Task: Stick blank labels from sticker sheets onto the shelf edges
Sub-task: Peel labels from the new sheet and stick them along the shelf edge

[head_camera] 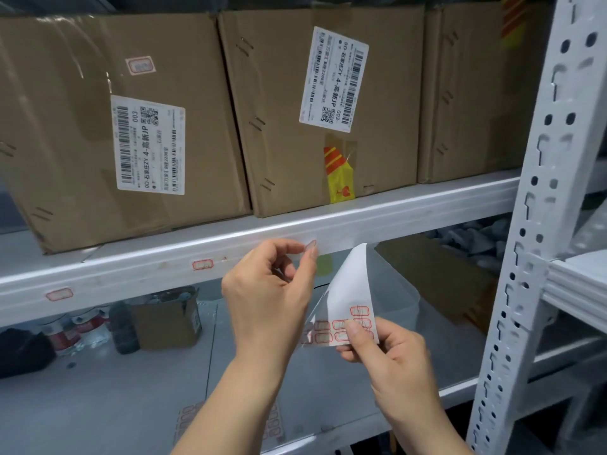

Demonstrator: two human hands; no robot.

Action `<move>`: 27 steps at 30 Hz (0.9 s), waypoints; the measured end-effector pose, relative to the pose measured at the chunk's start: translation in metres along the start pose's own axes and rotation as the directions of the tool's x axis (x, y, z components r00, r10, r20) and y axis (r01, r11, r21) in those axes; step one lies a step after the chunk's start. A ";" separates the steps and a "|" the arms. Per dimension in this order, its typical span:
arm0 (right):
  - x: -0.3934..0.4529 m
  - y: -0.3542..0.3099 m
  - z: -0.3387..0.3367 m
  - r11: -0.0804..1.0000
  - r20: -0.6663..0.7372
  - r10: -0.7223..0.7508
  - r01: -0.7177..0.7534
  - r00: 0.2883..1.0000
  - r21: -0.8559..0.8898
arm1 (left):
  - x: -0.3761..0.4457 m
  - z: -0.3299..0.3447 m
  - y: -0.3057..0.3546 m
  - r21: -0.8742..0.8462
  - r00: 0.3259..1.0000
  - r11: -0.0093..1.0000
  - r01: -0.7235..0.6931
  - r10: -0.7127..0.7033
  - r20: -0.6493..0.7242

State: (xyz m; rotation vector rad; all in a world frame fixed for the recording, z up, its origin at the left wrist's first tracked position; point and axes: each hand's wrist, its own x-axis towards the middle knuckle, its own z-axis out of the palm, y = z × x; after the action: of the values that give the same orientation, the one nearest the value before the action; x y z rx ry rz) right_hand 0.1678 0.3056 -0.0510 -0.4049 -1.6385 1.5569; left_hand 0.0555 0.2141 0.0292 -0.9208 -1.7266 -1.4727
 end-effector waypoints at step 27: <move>0.004 0.008 -0.002 0.999 0.041 -0.023 0.025 0.999 -0.042 | -0.003 0.009 -0.002 0.035 0.989 0.999 -0.005 0.010 -0.145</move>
State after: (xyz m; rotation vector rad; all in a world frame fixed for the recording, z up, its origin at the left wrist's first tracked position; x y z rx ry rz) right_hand 0.1642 0.3117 -0.0573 -0.3770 -1.7045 1.5234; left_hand 0.0550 0.2227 0.0240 -0.7816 -1.6354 -1.4629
